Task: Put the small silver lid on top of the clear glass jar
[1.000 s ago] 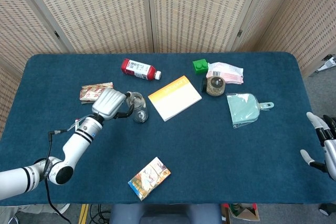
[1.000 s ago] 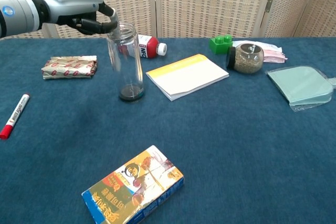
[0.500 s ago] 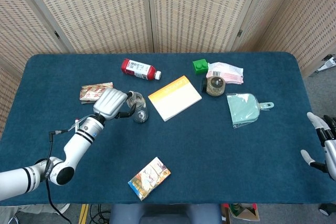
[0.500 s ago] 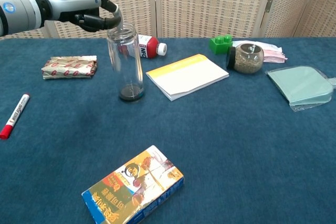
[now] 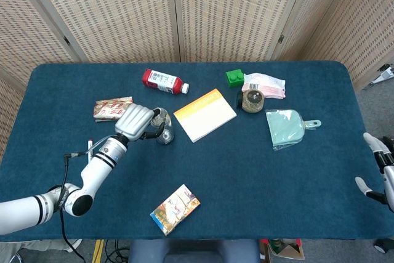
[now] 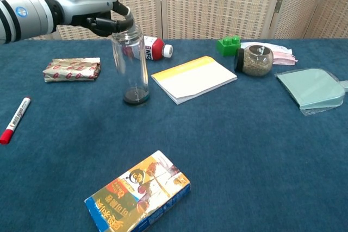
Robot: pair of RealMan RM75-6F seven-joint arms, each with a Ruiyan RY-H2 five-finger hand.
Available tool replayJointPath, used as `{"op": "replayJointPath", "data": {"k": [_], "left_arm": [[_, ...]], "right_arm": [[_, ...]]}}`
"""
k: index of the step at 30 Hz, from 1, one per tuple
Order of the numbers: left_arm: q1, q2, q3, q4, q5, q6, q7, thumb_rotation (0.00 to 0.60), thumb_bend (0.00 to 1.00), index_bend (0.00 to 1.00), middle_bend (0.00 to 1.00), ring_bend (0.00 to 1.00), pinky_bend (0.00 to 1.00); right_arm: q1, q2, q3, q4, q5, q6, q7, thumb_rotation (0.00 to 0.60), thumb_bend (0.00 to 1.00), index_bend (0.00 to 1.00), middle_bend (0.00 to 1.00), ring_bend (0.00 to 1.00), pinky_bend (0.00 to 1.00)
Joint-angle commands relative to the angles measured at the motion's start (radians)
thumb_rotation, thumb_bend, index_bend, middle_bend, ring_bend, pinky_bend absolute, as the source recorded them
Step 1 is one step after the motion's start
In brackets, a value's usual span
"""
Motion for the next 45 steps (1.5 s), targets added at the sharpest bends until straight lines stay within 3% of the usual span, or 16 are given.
{"op": "replayJointPath", "data": {"k": [1, 23, 39, 45], "left_arm": [[-0.002, -0.003, 0.000, 0.003, -0.005, -0.003, 0.004, 0.120, 0.52, 0.36, 1.00, 1.00, 1.00], [-0.006, -0.002, 0.012, -0.012, -0.017, -0.006, 0.031, 0.124, 0.52, 0.36, 1.00, 1.00, 1.00], [0.037, 0.062, -0.019, -0.083, -0.014, 0.062, -0.013, 0.125, 0.51, 0.36, 1.00, 1.00, 1.00], [0.100, 0.129, -0.044, -0.163, -0.011, 0.136, -0.076, 0.217, 0.51, 0.33, 0.96, 0.91, 1.00]], "right_arm": [[-0.001, -0.001, 0.000, 0.002, 0.000, 0.000, 0.001, 0.600, 0.24, 0.01, 0.14, 0.03, 0.07], [-0.007, -0.002, 0.001, 0.007, -0.002, 0.009, 0.008, 0.600, 0.24, 0.01, 0.14, 0.03, 0.07], [-0.005, 0.005, 0.004, 0.002, -0.004, 0.008, 0.008, 0.600, 0.24, 0.01, 0.14, 0.03, 0.07], [0.003, 0.012, 0.007, 0.000, -0.002, -0.003, 0.008, 0.600, 0.24, 0.01, 0.14, 0.03, 0.07]]}}
